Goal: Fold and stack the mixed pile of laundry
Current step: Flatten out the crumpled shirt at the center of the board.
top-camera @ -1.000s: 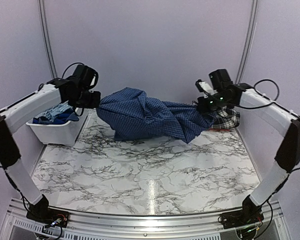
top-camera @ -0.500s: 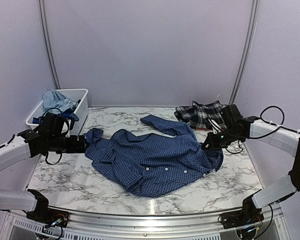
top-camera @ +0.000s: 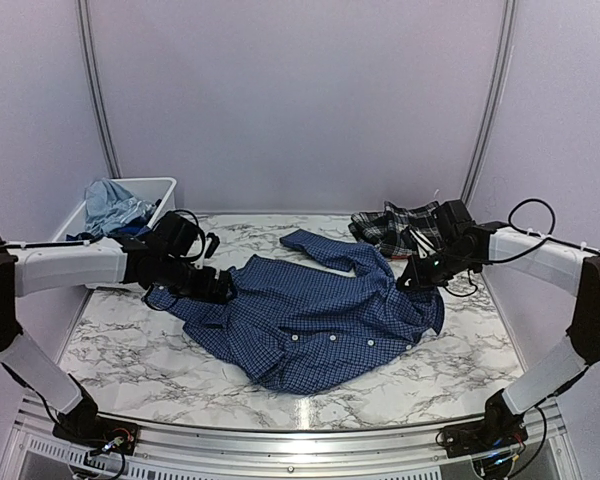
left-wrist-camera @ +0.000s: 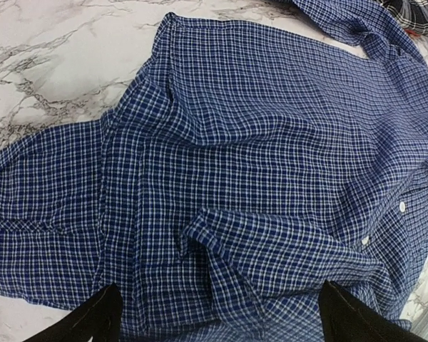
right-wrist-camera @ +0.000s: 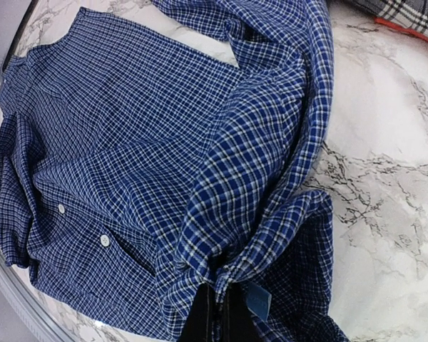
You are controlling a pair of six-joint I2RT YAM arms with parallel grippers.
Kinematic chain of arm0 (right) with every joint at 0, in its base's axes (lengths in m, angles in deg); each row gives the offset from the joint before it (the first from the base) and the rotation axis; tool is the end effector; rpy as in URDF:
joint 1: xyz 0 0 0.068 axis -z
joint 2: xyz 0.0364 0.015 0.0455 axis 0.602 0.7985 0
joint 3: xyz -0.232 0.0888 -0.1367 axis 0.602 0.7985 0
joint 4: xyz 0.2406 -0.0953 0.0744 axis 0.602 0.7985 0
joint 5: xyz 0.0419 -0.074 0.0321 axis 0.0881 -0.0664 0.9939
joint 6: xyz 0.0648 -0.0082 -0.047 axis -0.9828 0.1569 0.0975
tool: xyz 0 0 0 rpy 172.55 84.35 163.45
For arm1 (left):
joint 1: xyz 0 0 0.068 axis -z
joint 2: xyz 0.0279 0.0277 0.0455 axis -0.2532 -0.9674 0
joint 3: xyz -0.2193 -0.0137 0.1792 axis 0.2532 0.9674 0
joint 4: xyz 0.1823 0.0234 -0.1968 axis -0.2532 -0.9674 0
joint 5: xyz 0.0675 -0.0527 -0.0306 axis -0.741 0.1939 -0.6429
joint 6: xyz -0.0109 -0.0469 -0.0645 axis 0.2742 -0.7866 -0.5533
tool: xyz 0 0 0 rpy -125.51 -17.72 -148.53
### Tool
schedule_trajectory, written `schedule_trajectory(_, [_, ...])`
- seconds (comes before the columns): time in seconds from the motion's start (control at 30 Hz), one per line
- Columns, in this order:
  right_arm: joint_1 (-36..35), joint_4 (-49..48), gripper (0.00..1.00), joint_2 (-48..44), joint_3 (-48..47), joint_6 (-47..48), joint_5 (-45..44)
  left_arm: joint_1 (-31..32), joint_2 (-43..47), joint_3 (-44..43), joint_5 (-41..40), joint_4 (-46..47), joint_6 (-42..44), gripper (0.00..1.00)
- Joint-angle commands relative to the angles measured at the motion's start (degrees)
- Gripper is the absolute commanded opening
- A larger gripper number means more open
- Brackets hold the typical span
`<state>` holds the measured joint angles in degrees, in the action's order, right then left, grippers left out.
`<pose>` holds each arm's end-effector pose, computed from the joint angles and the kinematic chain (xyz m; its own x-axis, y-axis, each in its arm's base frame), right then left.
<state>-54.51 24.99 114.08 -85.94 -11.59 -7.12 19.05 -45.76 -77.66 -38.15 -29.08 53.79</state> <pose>0.2963 0.1192 0.2154 -0.8841 -0.1192 -0.4518 -0.3128 0.8692 0.3828 0.2864 -0.1994 0.2060 -0.7690 0.1403 -0.6236 0.3873 0.8785 -0.2798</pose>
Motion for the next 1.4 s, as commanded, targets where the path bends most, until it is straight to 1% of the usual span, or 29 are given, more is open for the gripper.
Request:
schedule_trajectory(0.0, [0.1, 1.4, 0.00, 0.1, -2.8, 1.0, -0.5, 0.2, -5.9, -7.9, -7.0, -1.8, 1.0, 0.99])
schedule_trajectory(0.13, [0.1, 1.5, 0.00, 0.3, -0.6, 1.9, 3.0, 0.1, -19.7, -23.6, -10.6, -8.5, 4.2, 0.99])
schedule_trajectory(0.3, [-0.5, 0.3, 0.00, -1.4, 3.5, 1.4, 7.5, 0.1, -33.0, -39.3, -11.3, -10.8, 5.7, 0.99])
schedule_trajectory(0.4, [-2.5, -0.1, 0.00, -2.6, 6.0, 1.1, 9.7, 0.1, -40.0, -47.2, -12.5, -13.4, 6.5, 0.99])
schedule_trajectory(0.53, [-6.7, 1.8, 0.00, -2.5, 8.6, 2.7, 15.2, 0.1, -48.1, -55.8, -14.2, -15.5, 7.3, 0.99])
schedule_trajectory(0.57, [-7.4, 2.5, 0.03, -2.6, 8.8, 3.3, 15.7, 0.1, -49.7, -57.6, -14.3, -16.4, 7.7, 0.99])
schedule_trajectory(0.6, [-7.4, 3.4, 0.13, -2.9, 8.8, 3.5, 15.5, 0.1, -51.1, -58.8, -14.4, -16.7, 7.9, 0.99])
schedule_trajectory(0.63, [-7.0, 4.2, 0.27, -3.4, 8.3, 3.5, 14.6, 0.1, -52.2, -59.7, -14.4, -17.0, 8.1, 0.99])
schedule_trajectory(0.67, [-6.1, 4.5, 0.45, -4.0, 7.4, 3.5, 13.5, 0.1, -53.0, -60.2, -14.0, -17.2, 8.3, 0.99])
schedule_trajectory(0.7, [-4.8, 4.6, 0.54, -4.5, 6.4, 3.4, 12.9, 0.1, -53.7, -60.5, -13.6, -17.2, 8.5, 0.99])
schedule_trajectory(0.73, [-3.0, 4.5, 0.61, -4.7, 4.9, 3.4, 12.5, 0.1, -54.2, -60.6, -12.9, -17.4, 8.6, 0.96])
schedule_trajectory(0.77, [-1.2, 4.5, 0.65, -4.5, 3.1, 3.5, 12.1, 0.1, -54.4, -60.5, -12.3, -17.8, 8.8, 0.92])
schedule_trajectory(0.83, [1.9, 4.5, 0.69, -2.9, -1.0, 4.1, 11.0, 0.2, -53.7, -58.9, -11.7, -18.4, 9.2, 0.80])
schedule_trajectory(0.93, [3.8, 4.3, 0.70, 2.4, -7.5, 5.6, 5.5, 0.3, -50.0, -52.8, -12.6, -18.4, 10.2, 0.54])
schedule_trajectory(1.0, [4.2, 4.5, 0.70, 7.0, -11.6, 6.4, 0.1, 0.3, -46.6, -47.6, -13.9, -18.3, 11.0, 0.32])
schedule_trajectory(1.07, [4.5, 4.4, 0.70, 11.7, -15.6, 6.3, -3.0, 0.3, -42.8, -42.4, -14.3, -17.8, 11.9, 0.18])
schedule_trajectory(1.1, [4.6, 4.2, 0.70, 14.8, -18.2, 6.1, -4.1, 0.3, -40.6, -39.8, -14.6, -17.3, 12.1, 0.13])
schedule_trajectory(1.13, [4.6, 4.0, 0.70, 17.0, -19.8, 6.0, -4.4, 0.3, -38.3, -36.6, -15.1, -16.7, 12.2, 0.10])
schedule_trajectory(1.2, [4.5, 3.0, 0.69, 20.8, -22.2, 5.8, -3.7, 0.2, -33.4, -30.6, -15.8, -14.9, 12.3, 0.08])
schedule_trajectory(1.27, [4.3, 2.0, 0.69, 24.0, -23.5, 5.3, -2.1, 0.2, -28.4, -24.3, -15.8, -13.2, 12.9, 0.08])
schedule_trajectory(1.37, [3.2, 0.6, 0.69, 27.3, -24.6, 4.7, -4.7, 0.2, -23.4, -18.4, -16.4, -11.8, 13.7, 0.08])
